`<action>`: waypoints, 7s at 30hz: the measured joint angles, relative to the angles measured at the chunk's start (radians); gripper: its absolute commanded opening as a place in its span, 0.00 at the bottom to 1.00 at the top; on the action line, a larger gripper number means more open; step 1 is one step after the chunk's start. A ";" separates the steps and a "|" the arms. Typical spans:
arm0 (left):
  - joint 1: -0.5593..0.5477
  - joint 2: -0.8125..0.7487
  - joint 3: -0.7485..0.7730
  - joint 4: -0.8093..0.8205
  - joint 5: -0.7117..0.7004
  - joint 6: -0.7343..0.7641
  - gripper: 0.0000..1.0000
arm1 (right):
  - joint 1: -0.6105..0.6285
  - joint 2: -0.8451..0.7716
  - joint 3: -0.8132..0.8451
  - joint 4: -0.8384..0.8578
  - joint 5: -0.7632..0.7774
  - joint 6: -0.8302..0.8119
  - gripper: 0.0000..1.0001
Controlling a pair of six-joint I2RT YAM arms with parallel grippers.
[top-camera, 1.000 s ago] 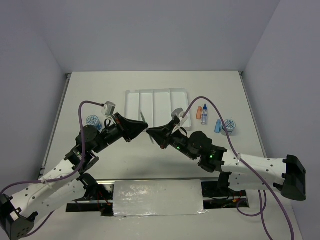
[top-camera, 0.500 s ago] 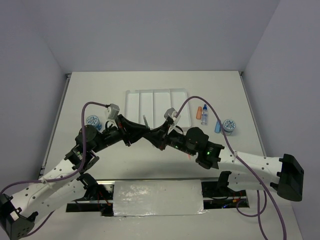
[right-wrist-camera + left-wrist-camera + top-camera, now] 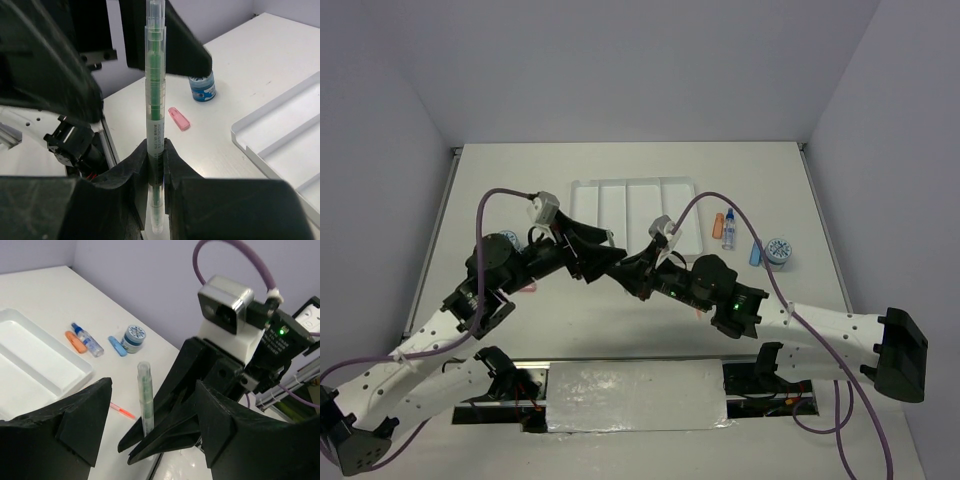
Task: Sort the stationery into containers
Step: Close the pen cap on the pen, then place the pen in the storage box, then pick up the pen cap from the center of the board.
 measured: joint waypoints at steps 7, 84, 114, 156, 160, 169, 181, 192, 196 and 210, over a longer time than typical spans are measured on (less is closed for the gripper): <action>0.000 0.027 0.139 -0.065 -0.087 0.034 0.70 | 0.000 0.017 0.000 -0.003 -0.007 0.003 0.00; -0.043 0.058 0.092 0.026 -0.413 0.001 0.13 | -0.174 0.201 0.392 -0.364 -0.249 -0.043 0.00; -0.081 -0.017 0.341 -0.913 -0.925 -0.039 0.99 | -0.376 0.740 0.694 -0.503 0.117 0.273 0.04; -0.081 -0.093 0.229 -0.960 -0.883 -0.066 0.99 | -0.561 0.217 0.372 -0.724 0.133 0.178 0.64; -0.081 -0.031 0.219 -0.953 -0.848 -0.071 0.99 | -0.591 0.196 0.248 -0.850 0.151 0.189 0.63; -0.081 0.024 0.216 -0.944 -0.791 -0.073 0.99 | -0.620 0.288 0.185 -0.941 0.150 0.180 0.59; -0.081 0.041 0.203 -0.946 -0.770 -0.073 0.99 | -0.659 0.487 0.176 -0.905 0.103 0.145 0.50; -0.081 0.072 0.200 -0.944 -0.760 -0.064 0.99 | -0.666 0.539 0.180 -0.896 0.117 0.131 0.37; -0.081 0.072 0.200 -0.944 -0.758 -0.064 0.99 | -0.671 0.544 0.183 -0.899 0.119 0.119 0.27; -0.085 0.138 0.184 -0.815 -0.611 -0.089 0.98 | -0.679 0.430 0.153 -0.911 0.094 0.108 0.03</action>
